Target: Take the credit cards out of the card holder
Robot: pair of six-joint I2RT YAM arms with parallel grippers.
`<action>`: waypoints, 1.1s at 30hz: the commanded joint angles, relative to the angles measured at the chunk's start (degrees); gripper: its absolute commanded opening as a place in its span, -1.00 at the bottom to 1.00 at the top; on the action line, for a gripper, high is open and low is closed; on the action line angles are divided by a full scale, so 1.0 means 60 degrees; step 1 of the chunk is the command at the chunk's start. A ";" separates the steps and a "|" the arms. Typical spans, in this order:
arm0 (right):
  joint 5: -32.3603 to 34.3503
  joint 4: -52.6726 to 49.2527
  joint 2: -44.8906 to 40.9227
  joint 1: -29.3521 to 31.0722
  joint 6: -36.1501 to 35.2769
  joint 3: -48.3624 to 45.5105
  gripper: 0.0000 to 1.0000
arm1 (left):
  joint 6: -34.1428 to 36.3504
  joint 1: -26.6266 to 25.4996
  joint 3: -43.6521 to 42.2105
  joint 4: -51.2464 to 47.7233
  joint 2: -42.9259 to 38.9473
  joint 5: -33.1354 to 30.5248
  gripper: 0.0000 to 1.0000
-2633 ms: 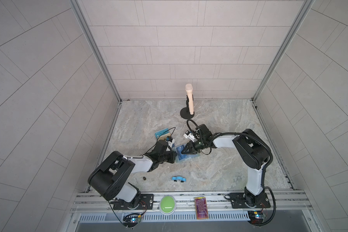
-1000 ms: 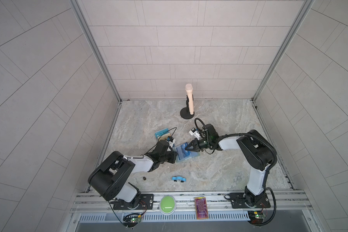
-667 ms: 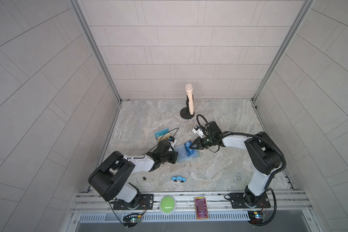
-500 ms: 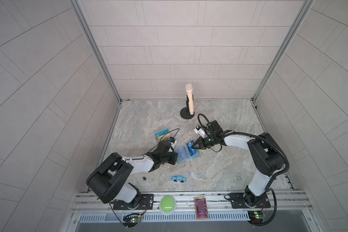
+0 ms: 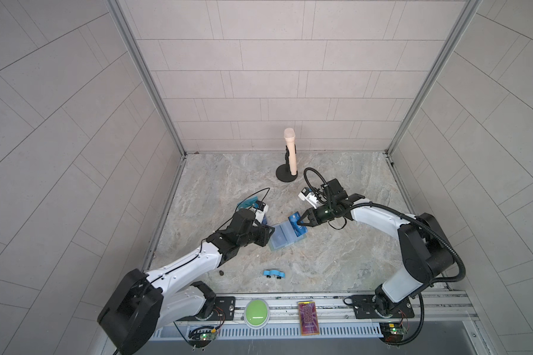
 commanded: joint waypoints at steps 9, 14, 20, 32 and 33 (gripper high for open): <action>-0.1422 0.0191 -0.1501 0.0122 -0.1345 -0.0069 -0.89 | -0.0447 0.0378 0.0997 -0.1101 -0.1192 0.0843 0.40; -0.1978 0.0311 -0.1598 0.0278 -0.1450 -0.0028 -0.89 | -0.0967 0.0680 0.1183 -0.0946 -0.1155 0.1407 0.41; -0.2135 0.0539 -0.1641 0.0682 -0.1653 -0.0045 -0.88 | -0.1702 0.1186 0.0900 -0.0341 -0.1505 0.1948 0.52; -0.2859 -0.0669 -0.1254 0.1494 -0.2971 0.0965 -0.90 | -0.0881 0.1186 0.0975 -0.0525 -0.2531 0.4105 0.59; -0.2911 -0.0821 -0.1234 0.1550 -0.3108 0.1059 -0.90 | -0.0846 0.1189 0.1007 -0.0571 -0.2560 0.4243 0.57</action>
